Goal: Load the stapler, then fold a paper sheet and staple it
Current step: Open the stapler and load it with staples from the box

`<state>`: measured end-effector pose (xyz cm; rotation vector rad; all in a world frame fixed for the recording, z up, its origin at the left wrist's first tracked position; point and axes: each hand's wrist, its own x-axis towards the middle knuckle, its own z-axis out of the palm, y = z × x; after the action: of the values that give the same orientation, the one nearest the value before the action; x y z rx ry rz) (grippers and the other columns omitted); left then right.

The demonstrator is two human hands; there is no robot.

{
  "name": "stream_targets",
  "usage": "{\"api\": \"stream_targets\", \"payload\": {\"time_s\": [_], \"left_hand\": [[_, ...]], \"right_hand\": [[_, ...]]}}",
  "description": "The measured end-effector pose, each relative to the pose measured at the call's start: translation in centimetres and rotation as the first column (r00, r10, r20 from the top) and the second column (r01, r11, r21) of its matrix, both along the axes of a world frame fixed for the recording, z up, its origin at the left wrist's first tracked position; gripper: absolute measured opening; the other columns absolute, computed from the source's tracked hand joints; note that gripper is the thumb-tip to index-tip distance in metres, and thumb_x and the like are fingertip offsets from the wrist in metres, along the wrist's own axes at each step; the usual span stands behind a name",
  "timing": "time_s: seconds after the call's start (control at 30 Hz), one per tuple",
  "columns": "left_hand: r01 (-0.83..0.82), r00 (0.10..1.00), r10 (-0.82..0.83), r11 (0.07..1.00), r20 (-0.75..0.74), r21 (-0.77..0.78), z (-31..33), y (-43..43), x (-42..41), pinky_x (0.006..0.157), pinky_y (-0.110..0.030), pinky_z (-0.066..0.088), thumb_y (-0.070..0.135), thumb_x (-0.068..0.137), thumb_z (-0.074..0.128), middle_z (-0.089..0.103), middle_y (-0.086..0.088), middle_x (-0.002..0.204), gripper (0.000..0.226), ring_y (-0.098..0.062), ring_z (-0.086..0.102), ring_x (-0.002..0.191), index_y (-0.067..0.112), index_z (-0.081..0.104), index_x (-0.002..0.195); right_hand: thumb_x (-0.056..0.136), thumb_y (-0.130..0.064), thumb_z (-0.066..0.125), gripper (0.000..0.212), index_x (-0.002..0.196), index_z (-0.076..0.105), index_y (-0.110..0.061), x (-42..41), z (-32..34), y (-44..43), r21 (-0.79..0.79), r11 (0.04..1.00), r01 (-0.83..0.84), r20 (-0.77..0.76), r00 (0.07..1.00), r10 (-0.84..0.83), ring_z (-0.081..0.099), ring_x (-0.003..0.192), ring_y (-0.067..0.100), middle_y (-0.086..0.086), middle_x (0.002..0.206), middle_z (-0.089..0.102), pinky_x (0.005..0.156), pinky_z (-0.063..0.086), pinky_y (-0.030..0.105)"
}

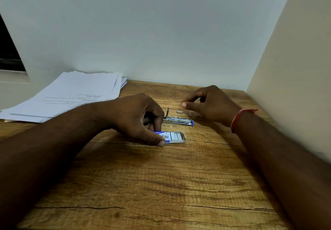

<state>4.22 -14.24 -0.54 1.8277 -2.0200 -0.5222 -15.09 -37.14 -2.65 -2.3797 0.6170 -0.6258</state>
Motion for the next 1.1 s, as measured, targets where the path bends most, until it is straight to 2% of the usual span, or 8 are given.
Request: {"api": "stream_targets", "payload": {"time_s": [0.07,0.13,0.2,0.3,0.57,0.73,1.0,1.1], "left_hand": [[0.0,1.0,0.0,1.0,0.001,0.009,0.1,0.0,0.0,0.056,-0.03,0.041,0.049,0.083,0.096,0.07,0.016,0.069,0.03,-0.006,0.056,0.06,0.022,0.082,0.083],[-0.003,1.0,0.003,1.0,-0.002,0.012,0.1,0.0,-0.1,0.057,-0.032,0.041,0.05,0.082,0.096,0.071,0.015,0.07,0.031,-0.007,0.057,0.061,0.023,0.082,0.084],[-0.001,1.0,0.001,1.0,-0.002,0.01,0.1,-0.1,-0.1,0.057,-0.031,0.041,0.05,0.082,0.095,0.071,0.015,0.071,0.031,-0.006,0.057,0.062,0.022,0.082,0.083],[0.008,1.0,-0.008,1.0,-0.002,0.0,0.0,-0.1,-0.1,0.057,-0.031,0.041,0.05,0.083,0.096,0.072,0.013,0.073,0.029,-0.007,0.058,0.063,0.024,0.083,0.083],[0.016,1.0,-0.016,1.0,-0.013,-0.011,-0.2,-0.2,0.2,0.058,-0.034,0.041,0.048,0.082,0.098,0.071,0.011,0.074,0.027,-0.01,0.057,0.064,0.025,0.083,0.082],[0.016,1.0,-0.016,1.0,-0.02,-0.003,-0.2,-0.2,0.3,0.058,-0.033,0.042,0.048,0.082,0.098,0.072,0.01,0.075,0.027,-0.009,0.058,0.064,0.025,0.083,0.083],[0.007,1.0,-0.007,1.0,-0.003,0.001,-0.2,-0.2,0.4,0.058,-0.036,0.042,0.053,0.082,0.096,0.072,0.008,0.074,0.03,-0.009,0.057,0.063,0.027,0.083,0.084],[-0.002,1.0,0.002,1.0,0.001,0.01,-0.1,-0.2,0.2,0.057,-0.031,0.041,0.052,0.082,0.096,0.072,0.01,0.074,0.03,-0.007,0.057,0.063,0.025,0.083,0.083]], "right_hand": [[0.092,-0.038,0.088,0.01,0.099,0.087,-0.031,0.4,-0.3,0.9,-0.095,0.994,-0.047,-0.078,0.996,0.04,0.06,0.069,-0.02,-0.016,0.096,0.078,0.056,0.04,0.006],[0.091,-0.041,0.088,0.01,0.099,0.088,-0.035,0.7,-0.5,1.1,-0.16,0.985,-0.061,-0.138,0.99,0.039,0.057,0.079,-0.024,-0.02,0.097,0.076,0.064,0.038,0.012],[0.092,-0.038,0.088,0.007,0.098,0.088,-0.035,1.0,-0.6,0.9,-0.161,0.985,-0.058,-0.15,0.988,0.033,0.057,0.083,-0.022,-0.021,0.095,0.074,0.067,0.037,0.015],[0.094,-0.035,0.086,0.003,0.097,0.086,-0.033,1.2,-0.5,0.9,-0.195,0.979,-0.055,-0.17,0.985,0.021,0.056,0.084,-0.007,-0.022,0.097,0.071,0.07,0.036,0.017],[0.098,-0.03,0.083,0.005,0.098,0.077,-0.029,1.4,-0.4,1.1,-0.209,0.973,-0.099,-0.264,0.964,0.042,0.059,0.092,-0.003,-0.018,0.107,0.072,0.078,0.043,0.025],[0.098,-0.026,0.083,0.008,0.097,0.075,-0.029,1.1,-0.2,1.3,-0.176,0.978,-0.111,-0.251,0.966,0.065,0.06,0.085,-0.005,-0.017,0.105,0.073,0.071,0.039,0.017],[0.1,-0.02,0.079,0.01,0.098,0.072,-0.026,1.0,-0.1,1.5,-0.237,0.964,-0.118,-0.201,0.977,0.07,0.059,0.091,-0.004,-0.018,0.102,0.067,0.074,0.04,0.017],[0.101,-0.022,0.077,0.009,0.099,0.07,-0.028,0.4,0.9,2.0,-0.233,0.953,-0.193,-0.159,0.974,0.159,0.059,0.092,-0.001,-0.016,0.104,0.068,0.076,0.042,0.021]]}}
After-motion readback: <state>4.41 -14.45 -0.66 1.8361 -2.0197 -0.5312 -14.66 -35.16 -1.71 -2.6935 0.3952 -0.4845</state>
